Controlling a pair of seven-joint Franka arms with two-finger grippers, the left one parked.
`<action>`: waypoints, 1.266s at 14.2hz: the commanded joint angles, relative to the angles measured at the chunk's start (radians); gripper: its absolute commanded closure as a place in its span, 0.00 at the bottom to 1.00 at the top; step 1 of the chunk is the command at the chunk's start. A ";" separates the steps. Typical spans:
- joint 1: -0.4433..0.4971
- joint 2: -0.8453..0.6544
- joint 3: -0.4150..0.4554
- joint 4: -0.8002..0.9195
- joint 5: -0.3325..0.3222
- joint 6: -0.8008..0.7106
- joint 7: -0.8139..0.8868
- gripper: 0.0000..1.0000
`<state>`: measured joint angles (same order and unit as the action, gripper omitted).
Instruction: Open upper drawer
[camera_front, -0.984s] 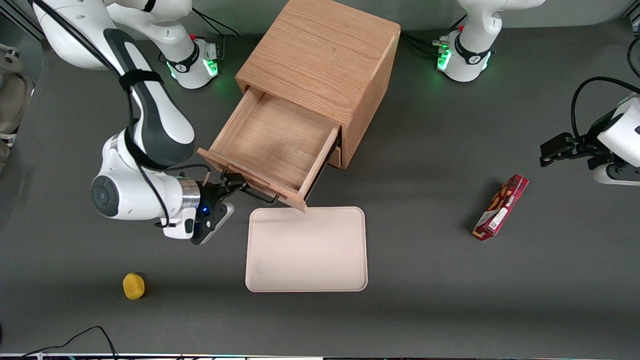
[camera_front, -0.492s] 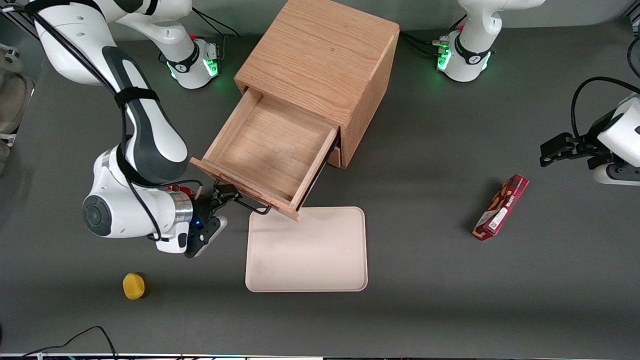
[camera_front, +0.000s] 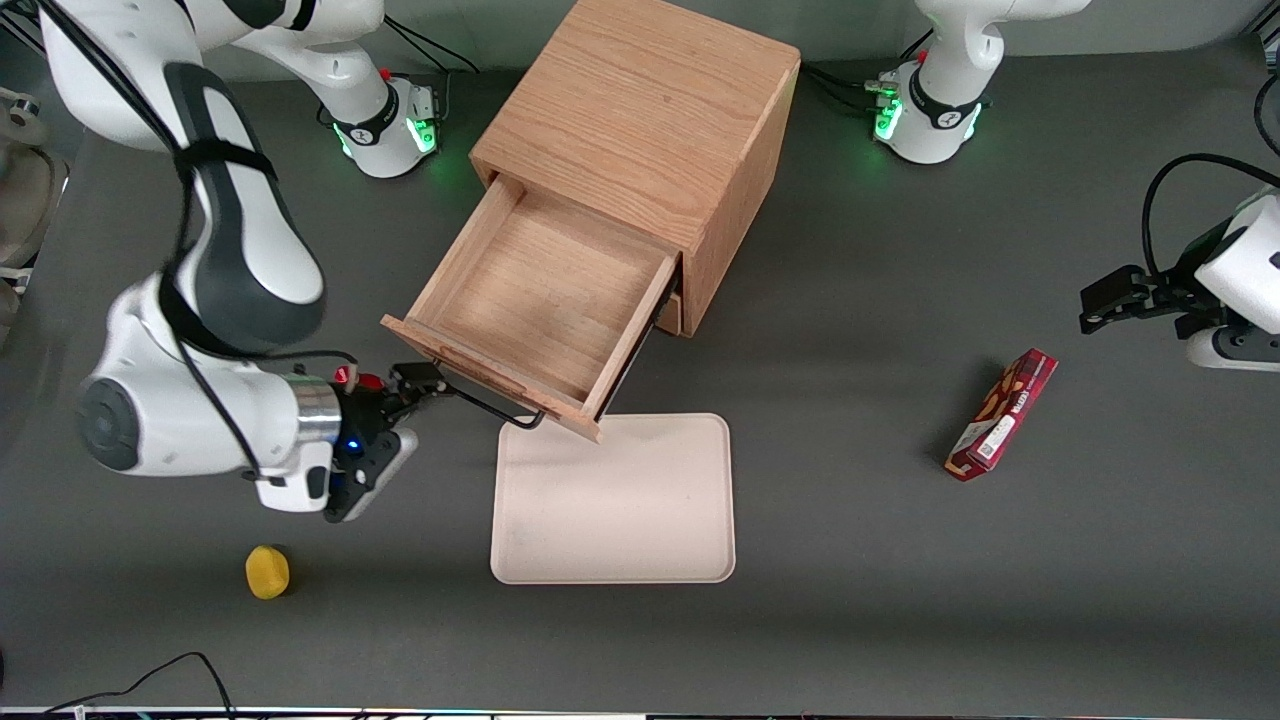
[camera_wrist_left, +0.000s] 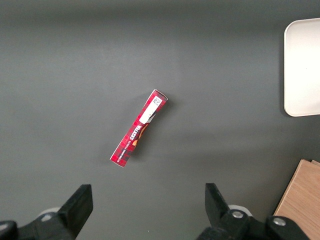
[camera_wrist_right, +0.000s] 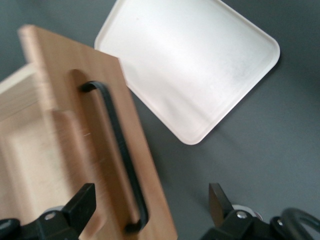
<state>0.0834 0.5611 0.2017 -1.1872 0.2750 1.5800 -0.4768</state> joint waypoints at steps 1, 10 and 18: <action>0.007 -0.100 -0.010 0.023 -0.022 -0.075 0.019 0.00; 0.002 -0.502 -0.148 -0.037 -0.240 -0.333 0.372 0.00; -0.005 -0.970 -0.254 -0.719 -0.243 -0.053 0.469 0.00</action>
<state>0.0663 -0.2530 -0.0562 -1.6765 0.0564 1.4114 -0.0918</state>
